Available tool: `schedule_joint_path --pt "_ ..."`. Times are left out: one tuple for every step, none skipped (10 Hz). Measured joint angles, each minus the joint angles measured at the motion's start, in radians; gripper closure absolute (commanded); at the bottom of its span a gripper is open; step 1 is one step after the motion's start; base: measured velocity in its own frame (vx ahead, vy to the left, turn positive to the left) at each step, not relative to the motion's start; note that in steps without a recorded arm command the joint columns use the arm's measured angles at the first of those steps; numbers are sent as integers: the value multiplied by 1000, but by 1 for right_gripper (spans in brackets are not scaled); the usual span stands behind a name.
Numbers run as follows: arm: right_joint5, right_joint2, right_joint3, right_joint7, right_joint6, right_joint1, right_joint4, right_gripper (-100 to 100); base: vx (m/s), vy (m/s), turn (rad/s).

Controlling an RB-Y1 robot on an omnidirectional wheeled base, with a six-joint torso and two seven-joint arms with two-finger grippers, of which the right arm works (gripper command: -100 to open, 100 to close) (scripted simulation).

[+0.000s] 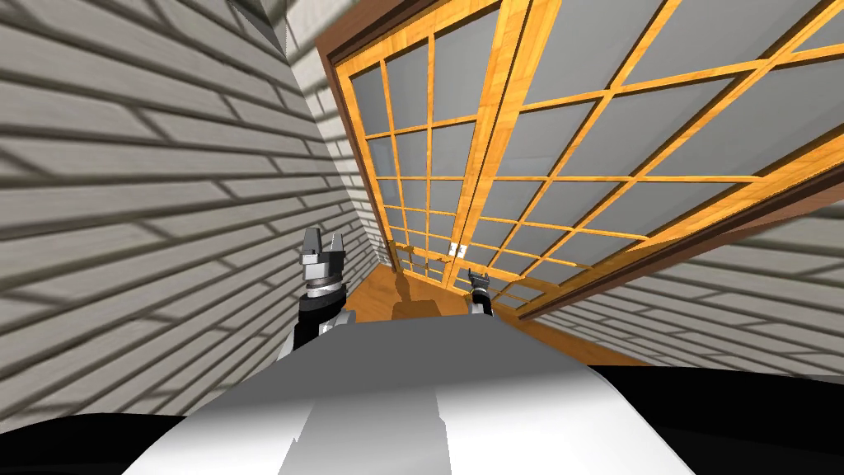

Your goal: Push the door open

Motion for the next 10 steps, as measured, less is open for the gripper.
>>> schedule_joint_path --pt "0 0 0 1 0 0 -1 -100 -205 4 18" --pt "-1 -1 -1 2 0 -1 -1 -100 -189 2 16" --pt "-1 -1 -2 3 -1 -1 0 -100 -201 -3 18" --pt "-2 -1 -3 5 -1 0 -2 -100 -216 -12 15" --pt "-3 -2 -4 6 -2 -2 1 -100 -218 -13 17" --pt "-3 -2 -5 8 -3 -3 2 -100 -222 -20 20" --pt "-4 -3 -6 10 -3 -2 0 -100 -207 -16 19" --pt "-5 -3 -6 11 -3 -3 1 -100 -207 -15 24" --pt "-5 -4 -7 13 -5 -5 3 -100 -201 -8 25" --pt "-6 -4 -9 15 -4 -4 0 -100 -200 16 30"
